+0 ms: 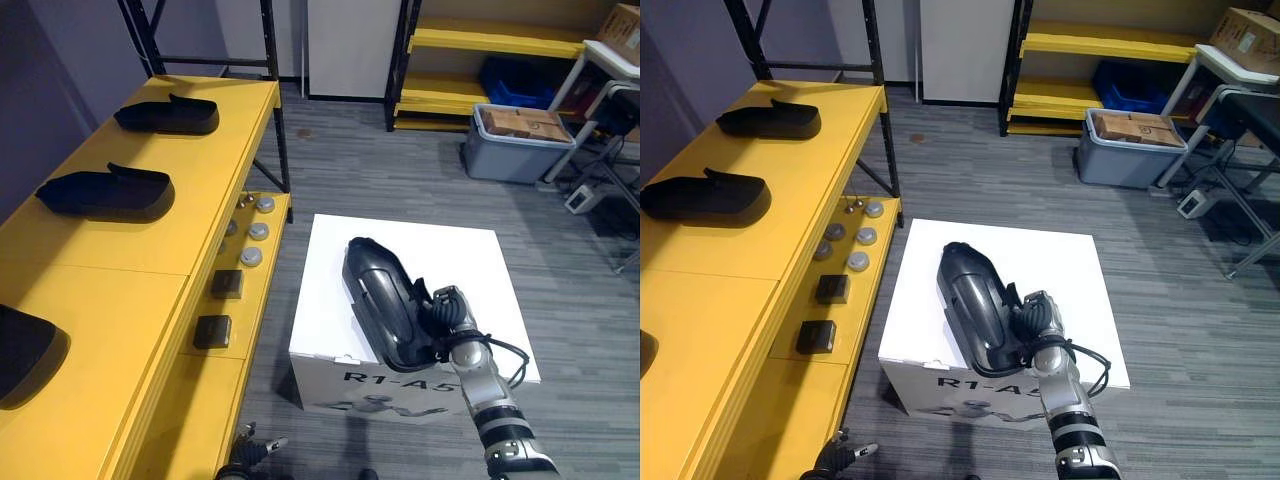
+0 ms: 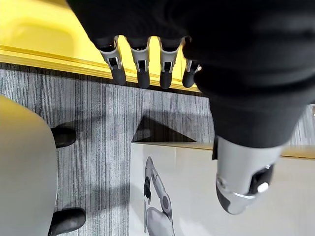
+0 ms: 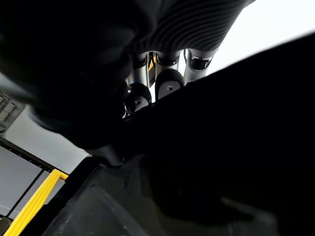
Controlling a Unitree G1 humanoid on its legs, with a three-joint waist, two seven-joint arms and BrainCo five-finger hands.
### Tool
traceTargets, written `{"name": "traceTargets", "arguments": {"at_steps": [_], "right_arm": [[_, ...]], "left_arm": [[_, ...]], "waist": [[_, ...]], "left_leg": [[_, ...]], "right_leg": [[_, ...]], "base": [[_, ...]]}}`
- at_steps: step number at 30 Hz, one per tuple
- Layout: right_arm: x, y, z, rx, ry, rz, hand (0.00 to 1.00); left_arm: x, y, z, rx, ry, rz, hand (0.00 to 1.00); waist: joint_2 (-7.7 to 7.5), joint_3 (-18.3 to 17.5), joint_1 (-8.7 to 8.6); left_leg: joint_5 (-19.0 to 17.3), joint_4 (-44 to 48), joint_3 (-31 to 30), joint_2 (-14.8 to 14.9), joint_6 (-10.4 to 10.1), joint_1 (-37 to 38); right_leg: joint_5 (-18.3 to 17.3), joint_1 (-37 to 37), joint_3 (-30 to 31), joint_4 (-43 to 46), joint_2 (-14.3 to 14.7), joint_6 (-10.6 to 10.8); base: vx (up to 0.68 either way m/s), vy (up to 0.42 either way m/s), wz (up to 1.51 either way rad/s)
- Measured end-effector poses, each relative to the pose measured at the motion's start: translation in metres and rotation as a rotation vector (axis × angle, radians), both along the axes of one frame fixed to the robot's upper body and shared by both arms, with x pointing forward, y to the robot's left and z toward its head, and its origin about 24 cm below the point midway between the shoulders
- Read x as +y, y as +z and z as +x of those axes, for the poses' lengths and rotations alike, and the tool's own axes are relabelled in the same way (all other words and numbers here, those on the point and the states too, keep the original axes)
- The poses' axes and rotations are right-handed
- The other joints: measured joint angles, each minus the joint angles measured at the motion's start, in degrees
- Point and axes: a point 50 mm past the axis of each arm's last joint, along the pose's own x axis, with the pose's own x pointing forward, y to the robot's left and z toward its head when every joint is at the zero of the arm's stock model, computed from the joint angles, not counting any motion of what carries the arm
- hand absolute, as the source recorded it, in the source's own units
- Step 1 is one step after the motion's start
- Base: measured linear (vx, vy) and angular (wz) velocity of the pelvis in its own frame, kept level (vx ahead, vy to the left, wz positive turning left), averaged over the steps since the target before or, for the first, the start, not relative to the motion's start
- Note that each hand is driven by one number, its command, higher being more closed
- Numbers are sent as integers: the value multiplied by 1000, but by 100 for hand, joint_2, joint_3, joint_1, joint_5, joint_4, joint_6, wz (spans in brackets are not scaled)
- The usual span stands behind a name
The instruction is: Walk over and take plastic housings, then place them on the shelf
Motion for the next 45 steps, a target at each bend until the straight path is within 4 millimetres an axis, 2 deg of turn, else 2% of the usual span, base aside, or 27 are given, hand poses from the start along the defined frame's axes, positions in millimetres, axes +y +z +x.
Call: {"name": "traceTargets", "arguments": {"at_steps": [4, 7, 9, 10, 12, 17, 18, 22, 33, 37, 39, 42, 43, 45], "right_arm": [[5, 4, -10, -50, -19, 47, 100], [2, 11, -18, -105, -67, 72, 100], [-1, 19, -23, -161, -109, 91, 100], [-2, 22, -24, -177, -122, 95, 100], [-5, 32, -28, -241, -160, 96, 100], [4, 61, -29, -394, -174, 132, 100], [7, 68, -30, -433, -169, 143, 100], [15, 78, -31, -495, -151, 161, 100], [56, 110, -34, -636, 33, 189, 100], [76, 115, -35, -659, 124, 202, 100], [89, 118, -36, -671, 190, 210, 100], [100, 120, -37, -683, 237, 212, 100], [100, 121, -37, -686, 242, 210, 100], [100, 121, -37, -684, 247, 201, 100]], "left_arm": [[-1, 9, 6, -67, 13, -2, 0], [-1, 33, 26, -222, 50, -4, 0], [1, 60, 49, -379, 69, -1, 0], [1, 68, 54, -419, 86, -7, 0], [1, 97, 70, -576, 127, -26, 0], [-2, 143, 86, -799, 114, -30, 0], [-8, 156, 90, -862, 106, -48, 0], [-25, 187, 95, -1013, 51, -114, 0], [-82, 218, 116, -1123, -146, -367, 0], [-95, 217, 122, -1104, -186, -401, 0], [-103, 218, 123, -1099, -198, -433, 0], [-106, 219, 127, -1093, -198, -447, 0], [-105, 219, 128, -1091, -193, -455, 100], [-105, 220, 129, -1093, -187, -455, 100]], "waist": [[6, -6, -4], [6, -16, 10], [9, -18, 42], [9, -18, 42], [10, -19, 47], [21, -27, 42], [21, -27, 49], [29, -87, 42], [45, -211, 43], [51, -275, 33], [51, -276, -41], [58, -285, -63], [60, -287, -63], [61, -288, -80]], "left_leg": [[-1, 5, -12, 3, -2, -10], [-8, 46, -58, 0, -10, -80], [-10, 107, -74, -1, -14, -174], [-10, 114, -82, -3, -14, -175], [-10, 167, -127, -32, -13, -169], [-8, 177, -140, -48, -10, -140], [-8, 176, -150, -52, -9, -111], [-7, 176, -254, -62, -7, -98], [-8, 176, -257, -37, -5, -96], [-8, 176, -226, -35, -4, -77], [-9, 175, -204, -34, -2, -79], [-18, 176, -130, -26, 12, -85], [-19, 176, -108, -25, 14, -85], [-25, 176, -104, -26, 24, -86]], "right_leg": [[1, -6, -5, 2, 2, -1], [-13, -65, -30, 27, -16, 9], [-58, -167, -38, 146, -22, 11], [-61, -166, -41, 148, -22, 13], [-75, -154, -52, 150, -41, 26], [-76, -132, -53, 145, -56, 26], [-75, -90, -63, 124, -58, 26], [-73, -15, -161, 68, -62, 25], [-23, 21, -126, -37, -19, -23], [-10, 5, -37, -37, -16, -26], [2, -9, -17, -37, -15, -27], [32, -47, 60, -37, -7, -31], [42, -59, 98, -37, -6, -30], [53, -65, 105, -37, -7, -26]], "base": [[0, 0, 0], [10, 14, 5], [0, 0, 0], [0, 0, 0], [7, 2, 2], [0, 0, 0], [2, 15, 4], [-2, 10, 11], [5, 3, 0], [32, 17, -12], [16, 21, -5], [2, 26, -12], [0, 24, -15], [0, 13, -4]]}}
